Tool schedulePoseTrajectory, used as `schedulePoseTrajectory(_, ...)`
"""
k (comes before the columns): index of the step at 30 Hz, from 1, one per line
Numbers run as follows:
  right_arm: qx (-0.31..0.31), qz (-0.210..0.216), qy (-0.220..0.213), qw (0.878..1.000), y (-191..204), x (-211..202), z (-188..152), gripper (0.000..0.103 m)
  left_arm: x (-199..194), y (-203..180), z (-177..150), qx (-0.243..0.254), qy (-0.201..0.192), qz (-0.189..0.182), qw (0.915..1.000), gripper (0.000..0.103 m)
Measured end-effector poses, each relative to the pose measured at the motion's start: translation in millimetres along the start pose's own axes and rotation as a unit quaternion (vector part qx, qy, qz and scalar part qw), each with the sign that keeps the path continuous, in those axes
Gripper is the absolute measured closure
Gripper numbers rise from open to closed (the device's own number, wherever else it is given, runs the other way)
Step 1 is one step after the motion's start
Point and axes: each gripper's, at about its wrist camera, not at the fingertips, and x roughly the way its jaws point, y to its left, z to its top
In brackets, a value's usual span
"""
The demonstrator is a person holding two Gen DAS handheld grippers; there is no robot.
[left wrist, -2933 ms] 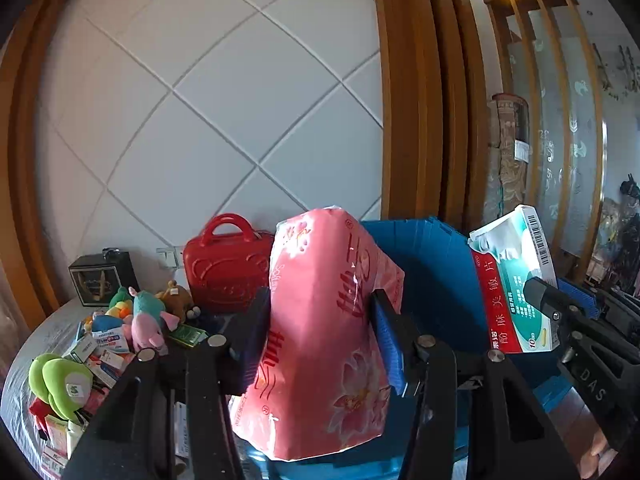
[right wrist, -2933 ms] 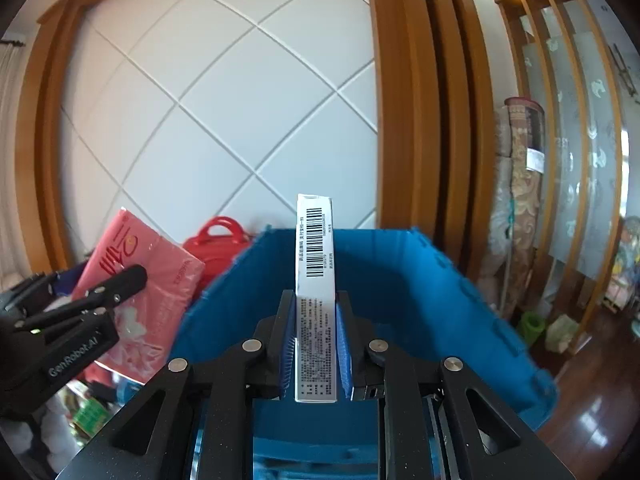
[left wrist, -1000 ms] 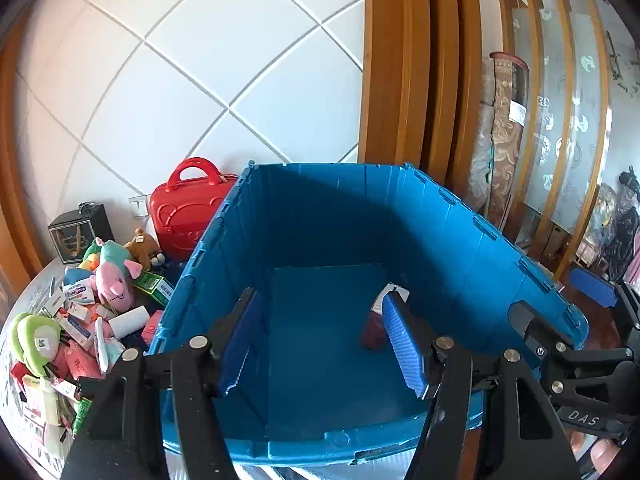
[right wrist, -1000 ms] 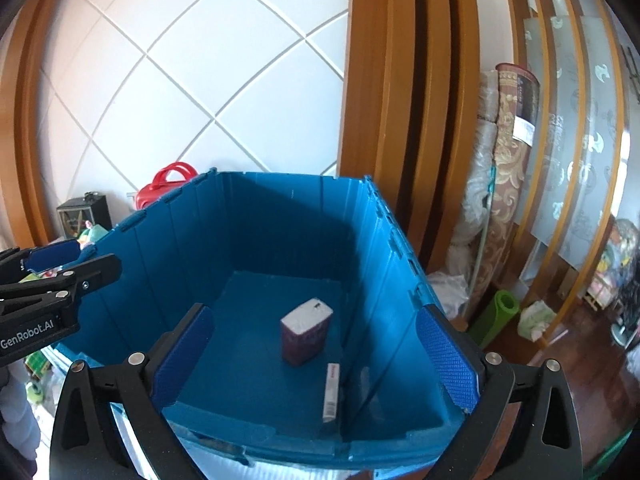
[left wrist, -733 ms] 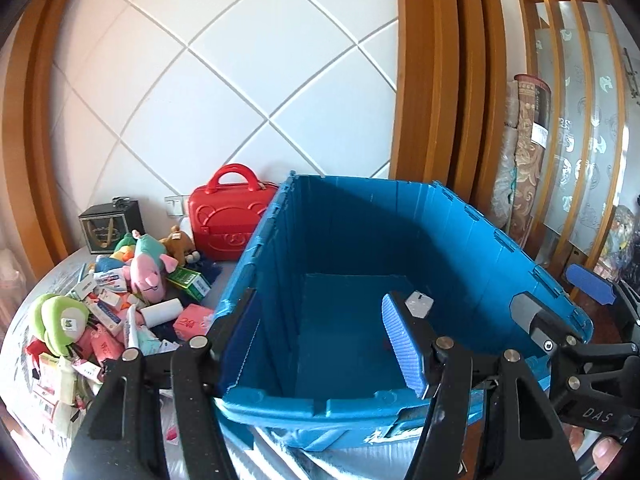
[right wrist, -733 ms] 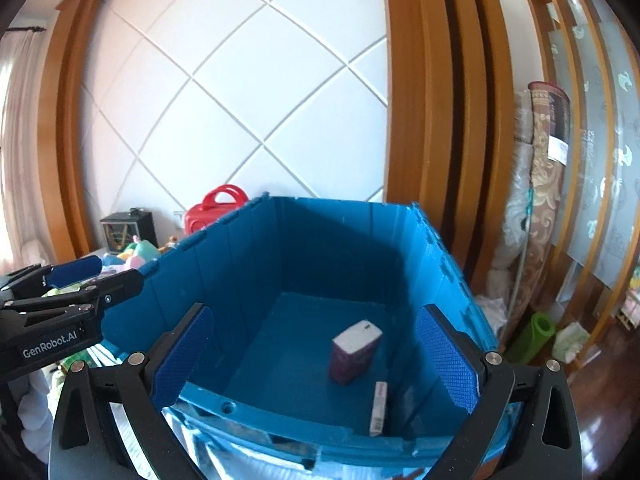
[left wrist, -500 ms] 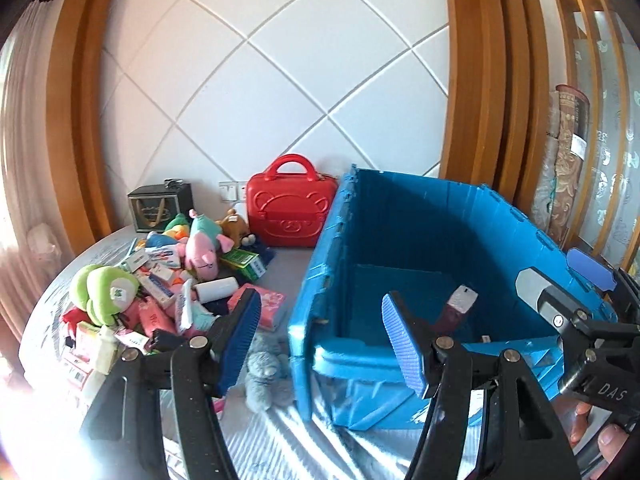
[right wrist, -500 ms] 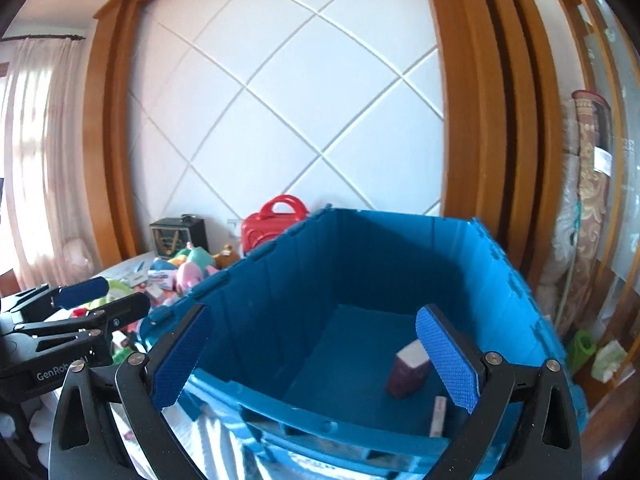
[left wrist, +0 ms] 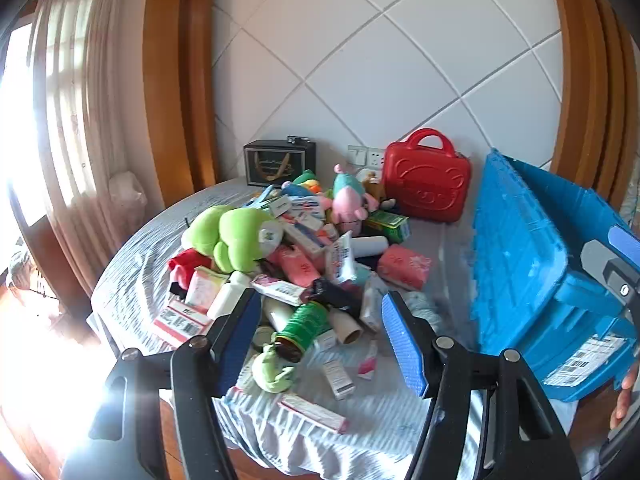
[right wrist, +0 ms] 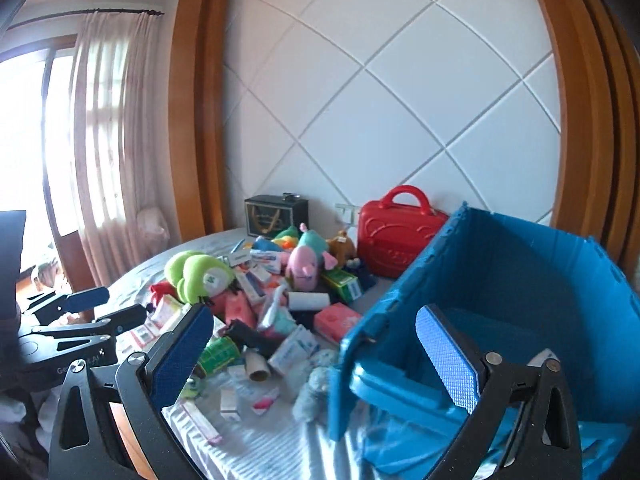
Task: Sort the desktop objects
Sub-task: 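Withdraw both tools from the crate back toward the heap, then grasp the green plush keychain with the left tool while the right tool grasps a long medicine box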
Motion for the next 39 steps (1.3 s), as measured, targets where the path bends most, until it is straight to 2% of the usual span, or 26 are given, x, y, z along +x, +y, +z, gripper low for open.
schedulePoseTrajectory(5,0.012,0.005,0.038,0.999,50,42,-10,0.000,36,74,-11,0.005,0.034,0.015,0.9993,0.041)
schedulePoseTrajectory(9,0.032,-0.013,0.094,0.995,88,88,-30,0.000,75,114,-28,0.037,0.074,0.007,0.9966,0.041)
schedulePoseTrajectory(13,0.054,-0.035,0.155,0.986,114,125,-63,0.000,120,133,-53,0.054,0.125,-0.029,0.9903,0.041)
schedulePoseTrajectory(20,0.081,-0.069,0.251,0.962,125,161,-128,0.000,179,117,-97,0.065,0.189,-0.084,0.9762,0.041)
schedulePoseTrajectory(27,0.080,-0.073,0.301,0.947,119,180,-169,0.000,219,80,-116,0.078,0.216,-0.115,0.9664,0.041)
schedulePoseTrajectory(30,0.087,-0.064,0.311,0.944,114,187,-182,0.000,234,65,-124,0.093,0.223,-0.110,0.9642,0.041)
schedulePoseTrajectory(32,0.084,-0.053,0.317,0.943,115,192,-188,0.000,237,62,-128,0.109,0.214,-0.095,0.9662,0.047)
schedulePoseTrajectory(39,0.066,-0.001,0.342,0.937,134,217,-210,0.000,226,76,-136,0.125,0.203,-0.105,0.9655,0.049)
